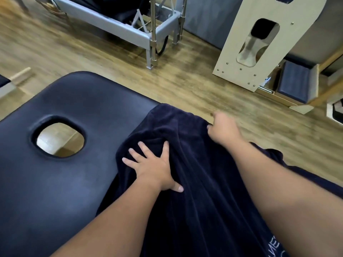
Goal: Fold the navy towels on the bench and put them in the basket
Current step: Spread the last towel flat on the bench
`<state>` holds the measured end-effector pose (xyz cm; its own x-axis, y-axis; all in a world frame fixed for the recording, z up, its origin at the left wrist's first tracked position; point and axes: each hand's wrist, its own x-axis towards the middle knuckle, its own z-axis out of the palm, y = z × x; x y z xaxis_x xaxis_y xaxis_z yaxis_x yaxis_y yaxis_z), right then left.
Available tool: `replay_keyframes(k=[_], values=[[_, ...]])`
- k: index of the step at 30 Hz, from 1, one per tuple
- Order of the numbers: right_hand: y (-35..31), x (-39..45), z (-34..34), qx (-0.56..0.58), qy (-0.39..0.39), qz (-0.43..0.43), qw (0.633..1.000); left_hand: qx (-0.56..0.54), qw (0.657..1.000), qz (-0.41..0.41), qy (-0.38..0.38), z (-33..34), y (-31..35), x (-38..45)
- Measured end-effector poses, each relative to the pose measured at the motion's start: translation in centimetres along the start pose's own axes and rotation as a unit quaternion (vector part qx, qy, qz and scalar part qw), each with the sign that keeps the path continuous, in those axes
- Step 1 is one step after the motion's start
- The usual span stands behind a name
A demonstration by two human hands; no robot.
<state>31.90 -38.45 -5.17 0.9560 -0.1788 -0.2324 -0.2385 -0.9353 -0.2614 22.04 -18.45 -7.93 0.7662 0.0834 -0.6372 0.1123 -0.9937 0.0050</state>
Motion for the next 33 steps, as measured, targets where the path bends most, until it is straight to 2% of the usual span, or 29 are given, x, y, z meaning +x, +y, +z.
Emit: replay_keyframes(k=[2, 3, 9, 13, 15, 17, 18, 19, 20, 22, 24, 28, 33], values=[[2.3, -1.7, 1.2, 0.015, -0.049, 0.001, 0.999, 0.012, 1.0, -0.009, -0.006, -0.3, 0.5, -0.1], [3.3, -2.4, 1.5, 0.016, -0.049, 0.001, 0.999, 0.02, 1.0, -0.013, -0.006, -0.4, 0.7, -0.2], [10.7, -6.5, 0.8, 0.021, 0.035, 0.047, 0.998, 0.033, 0.999, -0.015, -0.012, -0.6, 0.7, -0.4], [16.9, -10.2, 0.5, 0.034, 0.074, 0.044, 0.996, 0.056, 0.996, -0.054, -0.034, -1.4, 2.5, -1.5], [19.9, -12.0, 0.0, 0.025, 0.067, 0.088, 0.994, 0.117, 0.992, 0.008, 0.046, -1.4, 5.1, -3.7], [22.6, -13.3, -0.6, 0.027, 0.051, 0.129, 0.99, 0.127, 0.966, 0.159, 0.161, 0.3, 8.3, -5.9], [23.8, -13.7, -1.0, 0.023, 0.034, 0.144, 0.989, 0.104, 0.954, 0.228, 0.164, 1.5, 9.9, -7.4], [25.1, -14.3, -1.5, 0.01, 0.016, 0.162, 0.987, 0.085, 0.95, 0.274, 0.127, 2.8, 11.5, -8.8], [26.1, -14.8, -1.9, -0.009, 0.001, 0.183, 0.983, 0.083, 0.952, 0.283, 0.08, 4.0, 12.9, -9.7], [27.8, -15.7, -2.6, -0.033, -0.015, 0.228, 0.973, 0.108, 0.962, 0.25, 0.027, 5.9, 15.0, -10.2], [29.4, -16.2, -2.8, -0.053, -0.004, 0.228, 0.972, 0.109, 0.966, 0.233, 0.04, 7.2, 16.0, -9.6], [31.3, -16.2, -1.7, -0.082, 0.045, 0.157, 0.983, 0.099, 0.968, 0.227, 0.043, 7.2, 16.9, -8.2], [33.5, -12.8, -3.8, -0.079, 0.118, 0.171, 0.975, 0.084, 0.976, 0.199, 0.018, 5.4, 19.5, -6.6]])
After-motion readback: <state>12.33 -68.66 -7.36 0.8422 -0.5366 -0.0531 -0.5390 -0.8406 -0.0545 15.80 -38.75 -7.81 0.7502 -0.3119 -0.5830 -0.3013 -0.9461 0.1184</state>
